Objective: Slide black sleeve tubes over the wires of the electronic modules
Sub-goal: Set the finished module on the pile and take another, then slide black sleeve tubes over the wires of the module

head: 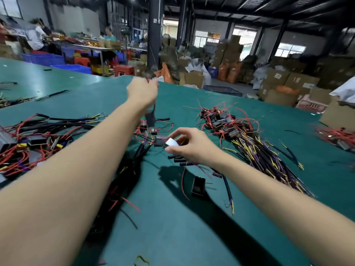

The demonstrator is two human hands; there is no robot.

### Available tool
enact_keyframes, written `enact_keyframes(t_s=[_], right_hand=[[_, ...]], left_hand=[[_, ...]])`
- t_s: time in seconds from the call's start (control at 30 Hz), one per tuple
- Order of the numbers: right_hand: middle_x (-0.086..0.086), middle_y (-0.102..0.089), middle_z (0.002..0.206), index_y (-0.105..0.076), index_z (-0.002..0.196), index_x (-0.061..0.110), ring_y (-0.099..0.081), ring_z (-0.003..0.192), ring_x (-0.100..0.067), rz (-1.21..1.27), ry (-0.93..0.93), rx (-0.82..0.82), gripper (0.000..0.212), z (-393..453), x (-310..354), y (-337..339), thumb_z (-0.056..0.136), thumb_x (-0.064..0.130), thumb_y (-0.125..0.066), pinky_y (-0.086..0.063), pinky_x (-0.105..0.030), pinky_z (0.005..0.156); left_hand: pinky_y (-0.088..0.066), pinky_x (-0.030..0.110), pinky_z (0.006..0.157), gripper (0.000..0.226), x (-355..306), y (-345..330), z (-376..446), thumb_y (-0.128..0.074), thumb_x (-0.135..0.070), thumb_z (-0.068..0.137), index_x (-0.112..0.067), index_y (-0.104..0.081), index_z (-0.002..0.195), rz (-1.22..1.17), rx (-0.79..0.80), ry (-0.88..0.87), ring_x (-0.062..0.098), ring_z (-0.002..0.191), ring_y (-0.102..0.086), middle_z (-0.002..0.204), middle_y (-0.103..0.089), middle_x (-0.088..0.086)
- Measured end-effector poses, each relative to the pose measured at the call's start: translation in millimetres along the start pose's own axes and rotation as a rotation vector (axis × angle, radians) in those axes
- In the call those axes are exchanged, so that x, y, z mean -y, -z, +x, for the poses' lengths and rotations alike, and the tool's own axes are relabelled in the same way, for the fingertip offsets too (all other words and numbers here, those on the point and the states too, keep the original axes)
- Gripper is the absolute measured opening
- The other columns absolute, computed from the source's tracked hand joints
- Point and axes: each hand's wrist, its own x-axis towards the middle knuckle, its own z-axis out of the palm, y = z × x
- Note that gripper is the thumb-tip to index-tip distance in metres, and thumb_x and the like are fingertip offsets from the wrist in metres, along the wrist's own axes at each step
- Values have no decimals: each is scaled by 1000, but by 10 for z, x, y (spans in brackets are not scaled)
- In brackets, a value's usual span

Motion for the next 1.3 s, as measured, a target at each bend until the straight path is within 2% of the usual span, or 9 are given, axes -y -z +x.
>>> enact_keyframes(t_s=[0.1,0.23,0.4,0.5,0.6,0.73,0.97,1.1,1.3], right_hand=[[-9,-72,86,-69,95,11,-59,66,-7,-58,-85,-114,28,171,-40,-151,77,31,-76,-46,-17,67],[-9,-69,83,-65,90,11,-64,59,-14,248,-249,-300,20,514,-78,-215,82,27,-73,-53,-27,71],[-11,-32,153,-28,147,5,-33,140,-22,260,-182,-118,72,751,-95,-27,89,23,-66,-25,-34,116],[-4,-64,118,-55,127,8,-59,108,0,149,-127,-114,38,646,-187,136,91,17,-63,-42,-14,96],[4,-58,76,-62,102,9,-51,57,11,127,-150,-152,11,395,-308,324,91,8,-59,-38,-3,55],[-12,-66,89,-67,101,1,-59,64,-13,113,-285,-236,17,-13,-414,608,92,7,-53,-42,-15,52],[-3,-65,84,-66,92,16,-56,60,-8,602,-152,-442,9,-843,74,710,94,20,-58,-40,-15,48],[3,-66,83,-71,103,21,-57,70,-11,704,20,-340,31,-1271,378,569,79,40,-63,-44,-21,60],[5,-69,67,-72,89,11,-58,58,-4,666,61,-365,9,-1465,437,528,81,8,-67,-45,-14,60]], left_hand=[[-51,30,58,36,-302,4,-46,-43,-23,101,-4,-63,78,-391,23,-152,22,55,-60,76,-63,17],[-44,21,46,40,-540,40,-207,-39,-24,102,-13,-62,72,-499,16,-311,7,43,-55,61,-61,3],[-41,16,45,39,-543,135,-439,-39,-25,103,-12,-61,72,-561,153,-323,3,42,-53,53,-59,-8],[-39,18,49,40,-480,239,-544,-41,-28,102,-10,-61,72,-578,281,-273,6,45,-52,58,-57,0],[-37,21,49,38,-435,340,-678,-43,-25,101,-9,-59,70,-684,359,-195,8,45,-51,50,-55,-4],[-40,17,46,38,-388,415,-931,-47,-23,98,-11,-63,66,-719,516,-181,6,44,-49,52,-54,-4],[-46,16,51,24,-229,352,-1544,-49,-23,88,-7,-66,89,-462,1018,-191,10,54,-56,67,-55,6],[-52,20,58,24,-196,276,-1787,-41,-11,99,-1,-63,97,-320,1001,-212,15,57,-58,68,-59,8],[-54,46,78,24,-197,341,-1967,-45,-11,99,-5,-67,92,-173,891,-310,27,68,-65,70,-64,13]])
